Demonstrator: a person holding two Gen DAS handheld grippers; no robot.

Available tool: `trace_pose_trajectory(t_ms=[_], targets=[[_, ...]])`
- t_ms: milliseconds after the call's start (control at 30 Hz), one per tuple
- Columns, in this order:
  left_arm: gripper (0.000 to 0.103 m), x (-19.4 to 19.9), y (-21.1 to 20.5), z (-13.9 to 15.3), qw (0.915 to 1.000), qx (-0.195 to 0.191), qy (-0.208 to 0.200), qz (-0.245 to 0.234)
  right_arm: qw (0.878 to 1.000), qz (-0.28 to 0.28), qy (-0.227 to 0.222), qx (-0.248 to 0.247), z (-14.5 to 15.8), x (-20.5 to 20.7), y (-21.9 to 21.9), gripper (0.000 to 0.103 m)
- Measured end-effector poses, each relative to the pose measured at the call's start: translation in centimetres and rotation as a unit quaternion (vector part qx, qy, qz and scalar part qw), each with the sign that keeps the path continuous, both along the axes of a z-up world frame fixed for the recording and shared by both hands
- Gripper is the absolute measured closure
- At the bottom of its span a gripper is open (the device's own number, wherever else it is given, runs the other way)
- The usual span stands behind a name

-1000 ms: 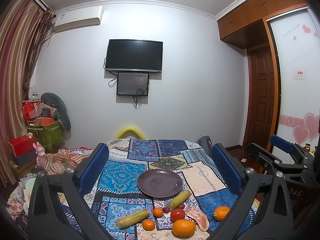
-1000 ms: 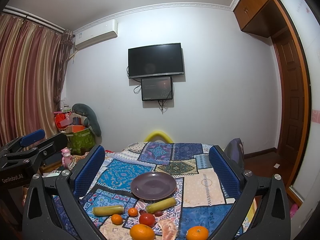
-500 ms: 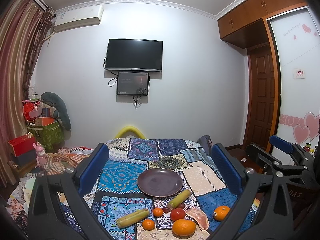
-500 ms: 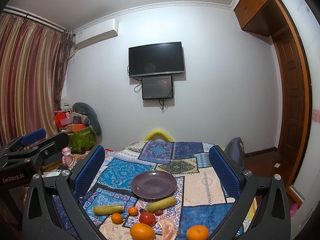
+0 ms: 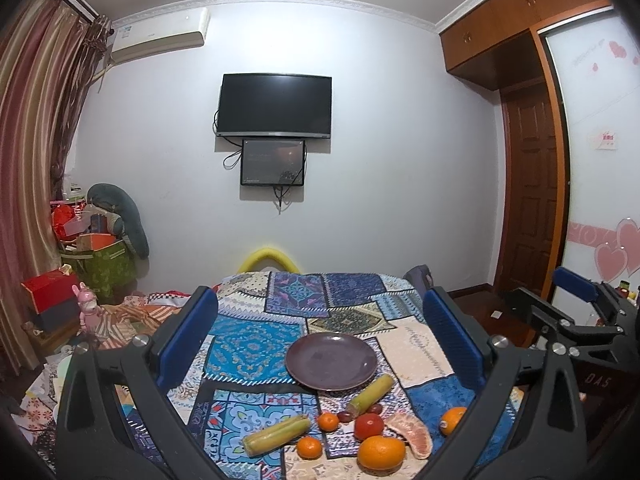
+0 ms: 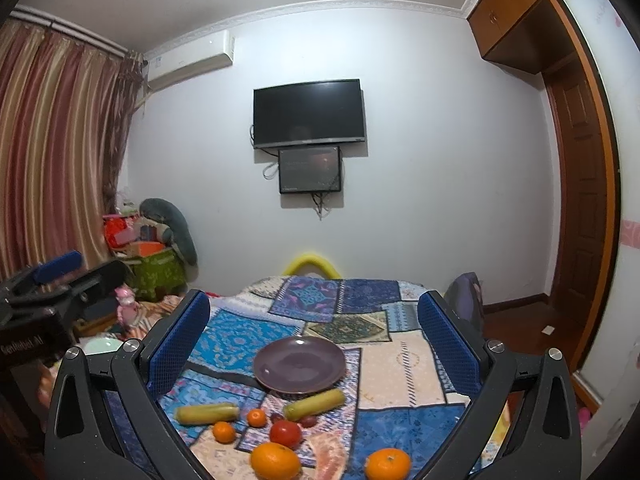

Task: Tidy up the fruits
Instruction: 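Grasp the corn cob with the left tool while the right tool grasps an orange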

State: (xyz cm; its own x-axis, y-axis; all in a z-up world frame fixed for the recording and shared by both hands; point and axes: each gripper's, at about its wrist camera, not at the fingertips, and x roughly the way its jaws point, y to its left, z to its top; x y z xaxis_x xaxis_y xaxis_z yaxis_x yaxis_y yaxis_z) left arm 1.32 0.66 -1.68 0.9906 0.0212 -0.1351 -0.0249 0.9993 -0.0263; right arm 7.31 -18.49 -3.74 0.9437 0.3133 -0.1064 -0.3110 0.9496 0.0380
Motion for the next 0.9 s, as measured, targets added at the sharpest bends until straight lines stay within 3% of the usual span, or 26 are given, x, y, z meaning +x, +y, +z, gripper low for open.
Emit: trace_pose_trajectory(t_ms=[200,467,700,900], targets=[[0.000,2.9,1.9,-2.2,0.9983,0.002,0.059,0.002,0.998,-0.020,0.046,-0.033,-2.1,2.7,-0.7,0.000],[0.000,7.2,6.2,-7.5,0.9878,-0.026,0.153,0.005,0.988,-0.026,0.133,-0.071,-7.3,6.9,-2.8,0.000],[0.000,11.0,9.4,-12.5,0.9705,-0.041,0.236,0.022,0.974,-0.016,0.212,-0.077,-11.0,9.5,-4.4,0.000],[0.000,13.4,9.5,-16.8,0.9543,-0.027,0.297,-0.002,0.958,-0.017,0.279,-0.061,-14.2,11.5,-5.8,0.000]])
